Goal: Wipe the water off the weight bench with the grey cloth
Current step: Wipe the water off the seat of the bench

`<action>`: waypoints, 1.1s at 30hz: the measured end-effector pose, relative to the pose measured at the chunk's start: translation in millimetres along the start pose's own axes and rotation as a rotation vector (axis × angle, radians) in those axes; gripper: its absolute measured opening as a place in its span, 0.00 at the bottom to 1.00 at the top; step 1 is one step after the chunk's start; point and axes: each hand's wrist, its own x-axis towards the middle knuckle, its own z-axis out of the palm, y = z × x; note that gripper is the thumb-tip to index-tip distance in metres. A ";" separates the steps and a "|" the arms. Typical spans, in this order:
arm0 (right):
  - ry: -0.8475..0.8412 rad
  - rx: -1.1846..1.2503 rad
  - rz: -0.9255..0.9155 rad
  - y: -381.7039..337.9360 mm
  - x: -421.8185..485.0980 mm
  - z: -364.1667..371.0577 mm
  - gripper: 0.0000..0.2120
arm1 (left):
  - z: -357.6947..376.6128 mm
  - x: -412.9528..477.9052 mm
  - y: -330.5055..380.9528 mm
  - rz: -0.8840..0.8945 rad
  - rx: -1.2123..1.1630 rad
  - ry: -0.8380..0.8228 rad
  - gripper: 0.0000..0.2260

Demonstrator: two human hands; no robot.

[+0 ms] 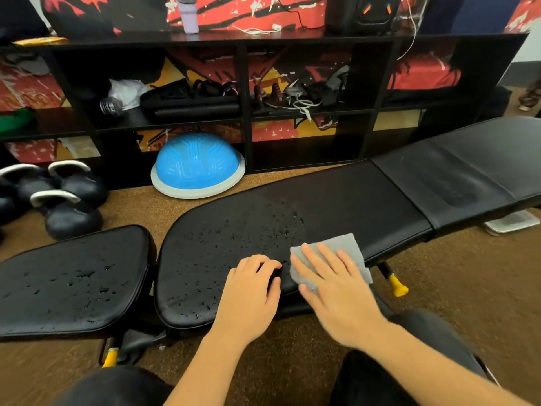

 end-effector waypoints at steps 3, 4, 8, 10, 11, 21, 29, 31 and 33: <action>0.071 -0.036 0.074 52.8 2.4 -1.6 0.26 | -1.1 -3.1 -0.6 -0.001 -0.011 -0.003 0.12; 0.128 -0.002 0.209 70.8 4.7 -5.4 0.27 | -1.4 -4.0 -0.5 -0.002 -0.011 -0.002 0.12; 0.249 0.104 0.495 45.9 10.0 2.3 0.28 | -2.7 -6.5 0.0 -0.003 -0.020 0.003 0.12; 0.147 0.083 0.202 15.9 -0.4 17.5 0.26 | -3.3 -7.0 -0.3 0.003 -0.024 0.001 0.12; 0.067 0.078 0.056 12.1 -7.3 17.5 0.26 | -3.7 -7.3 -0.7 0.005 -0.029 0.004 0.12; 0.128 -0.078 0.275 44.4 39.0 -4.6 0.30 | -1.8 -11.0 -1.1 0.007 -0.043 0.013 0.12; -0.180 -0.041 0.181 50.8 134.8 -19.5 0.28 | -4.2 -8.8 1.0 0.023 -0.032 0.007 0.12; -0.220 -0.058 0.154 50.8 157.6 -19.3 0.28 | -5.9 -6.6 0.3 0.029 -0.029 0.000 0.12; -0.252 -0.085 0.126 48.4 169.0 -19.9 0.28 | -7.5 -4.4 -0.5 0.024 -0.026 0.001 0.12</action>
